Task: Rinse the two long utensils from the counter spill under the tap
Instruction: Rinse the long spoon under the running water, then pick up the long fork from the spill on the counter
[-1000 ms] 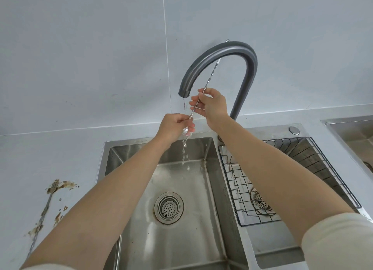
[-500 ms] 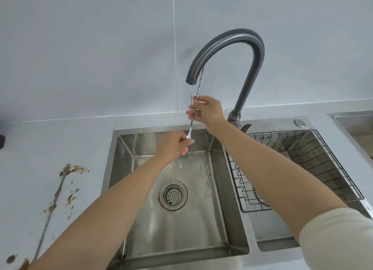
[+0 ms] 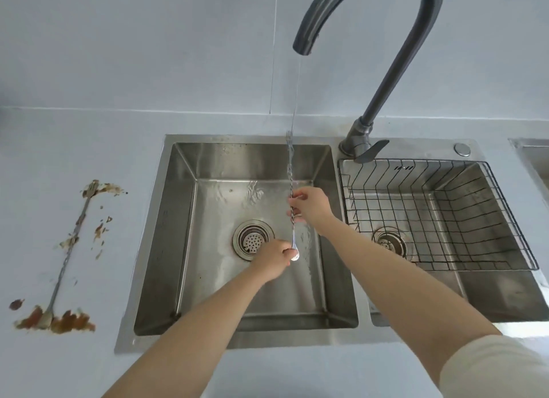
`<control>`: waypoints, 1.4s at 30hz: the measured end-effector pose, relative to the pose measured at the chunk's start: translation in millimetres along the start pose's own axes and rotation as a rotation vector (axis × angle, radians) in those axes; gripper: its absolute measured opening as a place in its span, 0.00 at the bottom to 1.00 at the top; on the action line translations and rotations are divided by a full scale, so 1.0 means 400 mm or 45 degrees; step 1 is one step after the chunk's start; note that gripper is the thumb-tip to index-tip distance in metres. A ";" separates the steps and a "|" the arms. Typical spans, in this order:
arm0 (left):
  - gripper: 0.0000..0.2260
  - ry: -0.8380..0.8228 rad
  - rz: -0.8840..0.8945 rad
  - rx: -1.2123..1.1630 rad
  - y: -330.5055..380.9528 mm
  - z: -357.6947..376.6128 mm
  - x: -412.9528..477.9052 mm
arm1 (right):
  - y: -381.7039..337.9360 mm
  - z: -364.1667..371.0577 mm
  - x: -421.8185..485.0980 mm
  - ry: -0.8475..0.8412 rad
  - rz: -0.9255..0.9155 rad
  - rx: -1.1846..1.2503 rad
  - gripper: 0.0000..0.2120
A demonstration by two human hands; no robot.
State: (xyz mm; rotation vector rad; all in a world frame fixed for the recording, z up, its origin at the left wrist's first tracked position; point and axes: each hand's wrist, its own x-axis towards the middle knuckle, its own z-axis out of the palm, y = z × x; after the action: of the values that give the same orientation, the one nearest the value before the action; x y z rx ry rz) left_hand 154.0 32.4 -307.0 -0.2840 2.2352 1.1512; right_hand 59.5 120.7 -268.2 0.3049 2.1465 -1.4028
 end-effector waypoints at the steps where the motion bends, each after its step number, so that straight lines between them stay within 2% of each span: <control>1: 0.15 -0.041 -0.029 -0.011 -0.013 0.017 0.008 | 0.027 0.005 0.007 0.008 0.040 -0.020 0.11; 3: 0.17 -0.157 -0.066 -0.033 -0.036 0.044 0.026 | 0.082 0.014 0.023 0.026 0.114 -0.065 0.09; 6: 0.11 -0.374 -0.120 0.050 -0.058 0.068 0.052 | 0.164 0.027 0.052 0.068 0.188 -0.235 0.03; 8: 0.11 -0.478 -0.146 0.179 -0.073 0.086 0.074 | 0.210 0.033 0.071 0.064 0.234 -0.332 0.09; 11: 0.12 -0.550 -0.139 0.429 -0.094 0.120 0.113 | 0.264 0.041 0.101 0.054 0.317 -0.491 0.16; 16: 0.13 -0.625 -0.112 0.736 -0.106 0.189 0.160 | 0.328 0.048 0.138 0.032 0.403 -0.649 0.12; 18: 0.15 -0.666 -0.104 0.783 -0.107 0.221 0.171 | 0.353 0.055 0.143 0.012 0.418 -0.695 0.14; 20: 0.15 -0.705 -0.092 0.810 -0.105 0.240 0.175 | 0.370 0.062 0.145 0.000 0.422 -0.733 0.12; 22: 0.17 -0.683 -0.065 0.865 -0.107 0.251 0.173 | 0.379 0.067 0.147 0.003 0.431 -0.722 0.06; 24: 0.18 -0.639 -0.039 0.922 -0.110 0.263 0.167 | 0.389 0.070 0.151 -0.007 0.452 -0.743 0.09; 29: 0.15 -0.551 0.021 1.046 -0.116 0.276 0.159 | 0.395 0.074 0.127 -0.002 0.401 -0.878 0.07; 34: 0.11 -0.434 -0.145 0.661 -0.121 0.201 0.129 | 0.333 0.071 0.094 -0.034 0.336 -1.065 0.11; 36: 0.13 -0.345 -0.192 0.516 -0.121 0.144 0.092 | 0.283 0.080 0.072 -0.042 0.273 -1.137 0.16; 38: 0.15 -0.229 -0.224 0.407 -0.128 0.083 0.045 | 0.221 0.095 0.043 -0.036 0.197 -1.218 0.19; 42: 0.14 0.091 -0.239 0.364 -0.147 -0.036 -0.069 | 0.104 0.140 -0.013 0.002 -0.067 -1.248 0.16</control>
State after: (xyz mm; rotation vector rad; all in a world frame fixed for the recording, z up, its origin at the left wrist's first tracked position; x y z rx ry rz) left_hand 196.2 -16.6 -323.3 -0.4116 2.3421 0.7230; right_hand 101.5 88.7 -314.4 -0.1329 2.5526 -0.2446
